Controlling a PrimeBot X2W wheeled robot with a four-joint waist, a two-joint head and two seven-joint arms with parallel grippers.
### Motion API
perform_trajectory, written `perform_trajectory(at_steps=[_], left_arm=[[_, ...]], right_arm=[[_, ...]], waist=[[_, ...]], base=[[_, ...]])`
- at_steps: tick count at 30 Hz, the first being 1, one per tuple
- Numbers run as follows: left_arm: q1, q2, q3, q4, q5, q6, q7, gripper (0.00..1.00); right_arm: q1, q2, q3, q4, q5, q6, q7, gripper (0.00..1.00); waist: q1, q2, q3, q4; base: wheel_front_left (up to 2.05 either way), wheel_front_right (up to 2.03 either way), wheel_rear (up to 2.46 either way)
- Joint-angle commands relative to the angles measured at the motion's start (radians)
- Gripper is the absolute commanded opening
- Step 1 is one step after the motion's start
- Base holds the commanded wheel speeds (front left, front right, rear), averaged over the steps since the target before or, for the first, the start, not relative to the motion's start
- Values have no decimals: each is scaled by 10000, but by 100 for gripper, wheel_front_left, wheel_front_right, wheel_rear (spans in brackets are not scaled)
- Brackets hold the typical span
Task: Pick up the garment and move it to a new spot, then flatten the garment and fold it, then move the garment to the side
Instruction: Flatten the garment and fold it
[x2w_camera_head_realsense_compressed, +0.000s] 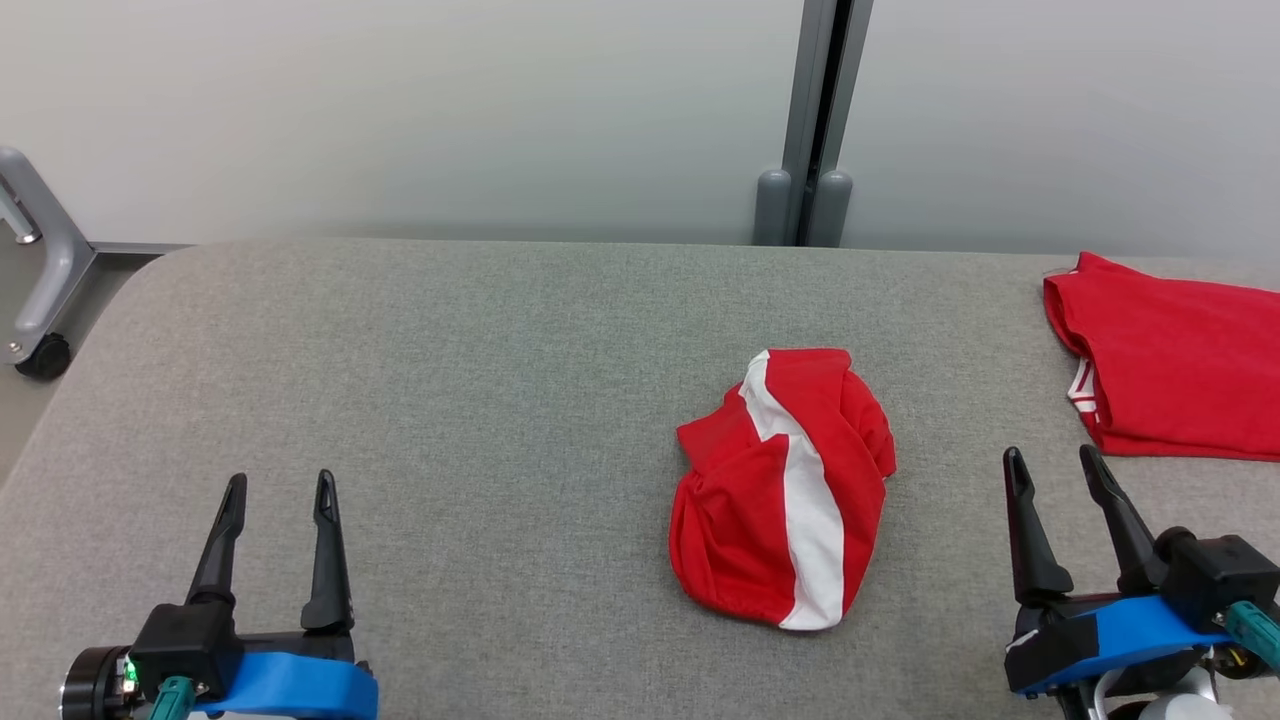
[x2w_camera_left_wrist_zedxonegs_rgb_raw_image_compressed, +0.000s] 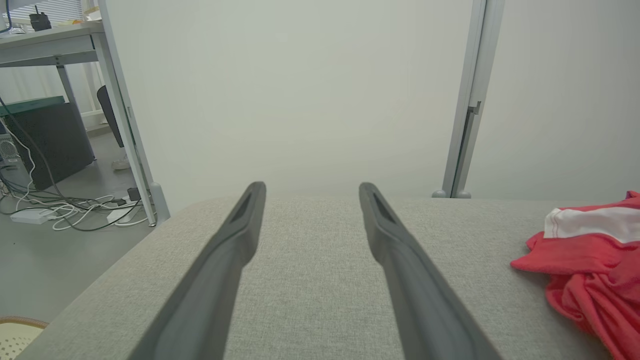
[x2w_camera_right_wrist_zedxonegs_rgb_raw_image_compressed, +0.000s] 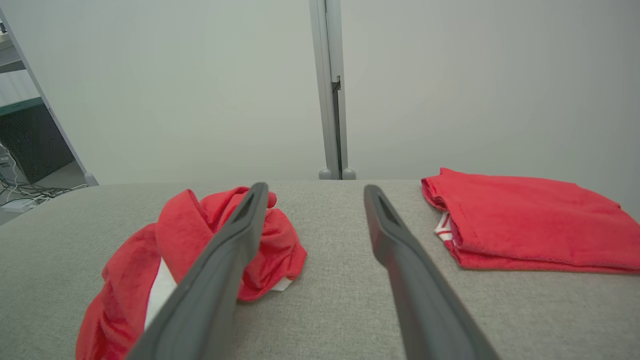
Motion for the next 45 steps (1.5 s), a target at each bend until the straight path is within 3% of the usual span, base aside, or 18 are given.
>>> perform_trajectory(at_steps=[1, 29, 38, 45], left_arm=[[110, -51, 80, -17, 78, -52, -40, 100], [229, -638, 876, 292, 906, -787, -41, 100], [15, -743, 966, 319, 1062, -932, -41, 100], [-202, -836, 905, 405, 1148, -1026, -41, 100]], right_arm=[[101, -11, -5, -34, -42, 1, 23, 100], [174, -11, 163, -54, -54, 1, 179, 100], [-1290, -11, 1550, -89, -519, 1, 570, 100], [-2477, -24, 2485, 989, -789, 1, 1288, 100]], waist=[[1, 0, -19, -16], [1, 0, -278, -62], [1, 0, -174, -26], [1, 0, 8, 265]], base=[[0, 0, 0], [0, 0, 0], [0, 0, 0], [0, 0, 0]])
